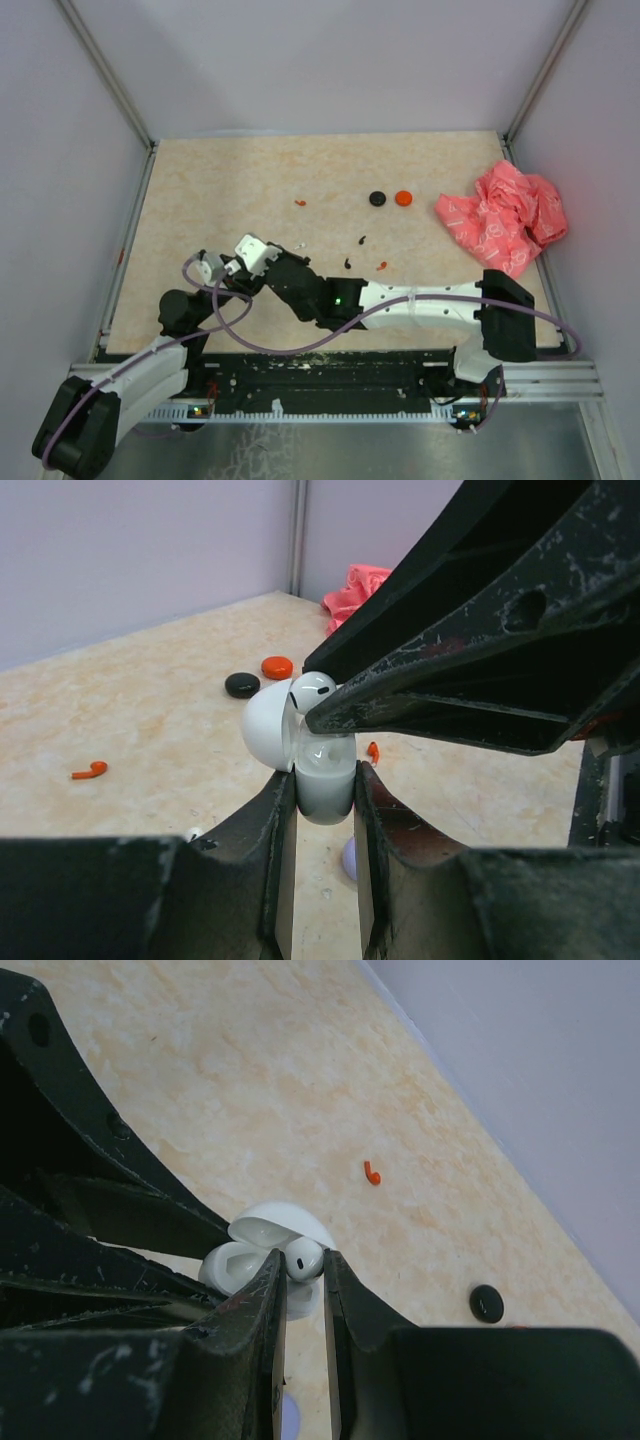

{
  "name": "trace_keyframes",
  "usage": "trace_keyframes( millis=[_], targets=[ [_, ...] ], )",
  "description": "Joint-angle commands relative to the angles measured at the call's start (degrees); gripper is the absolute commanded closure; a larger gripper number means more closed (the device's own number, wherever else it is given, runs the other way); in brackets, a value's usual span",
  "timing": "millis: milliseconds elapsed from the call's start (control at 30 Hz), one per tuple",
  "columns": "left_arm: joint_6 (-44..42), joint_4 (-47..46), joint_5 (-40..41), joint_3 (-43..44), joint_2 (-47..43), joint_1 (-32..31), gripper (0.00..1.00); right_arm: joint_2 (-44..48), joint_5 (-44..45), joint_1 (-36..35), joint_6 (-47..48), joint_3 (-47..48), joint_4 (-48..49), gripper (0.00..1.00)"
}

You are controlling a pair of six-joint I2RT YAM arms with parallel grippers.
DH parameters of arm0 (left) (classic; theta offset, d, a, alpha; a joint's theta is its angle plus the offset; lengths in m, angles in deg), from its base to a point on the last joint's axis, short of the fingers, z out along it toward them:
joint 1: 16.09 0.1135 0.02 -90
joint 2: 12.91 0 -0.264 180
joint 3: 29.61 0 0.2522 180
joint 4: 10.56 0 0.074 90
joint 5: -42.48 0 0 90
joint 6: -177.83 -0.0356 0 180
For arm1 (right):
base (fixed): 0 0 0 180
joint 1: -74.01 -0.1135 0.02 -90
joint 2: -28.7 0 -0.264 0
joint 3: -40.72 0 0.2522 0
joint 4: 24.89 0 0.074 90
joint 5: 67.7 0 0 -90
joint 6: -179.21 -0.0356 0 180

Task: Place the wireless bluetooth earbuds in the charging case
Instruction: Place the earbud in the charging case.

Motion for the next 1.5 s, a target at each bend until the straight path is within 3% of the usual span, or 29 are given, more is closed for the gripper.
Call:
trace_keyframes(
  millis=[0,600,1267,1467],
  targets=[
    [4.0,-1.1,0.3,-0.8,-0.8,0.3,1.0,3.4,-2.6,-0.8,0.6,-1.8,2.7,1.0],
    [8.3,0.2,-0.8,0.4,-0.5,0.3,1.0,8.6,-8.8,-0.3,0.9,-6.9,5.9,1.0],
    [7.7,-1.4,-1.9,1.0,0.0,0.3,1.0,9.2,-16.7,1.5,-1.7,-6.3,0.2,1.0],
    [7.8,-4.7,-2.1,0.0,1.1,0.3,1.0,9.7,-18.9,3.2,-4.4,-5.9,-1.1,0.93]
  ],
)
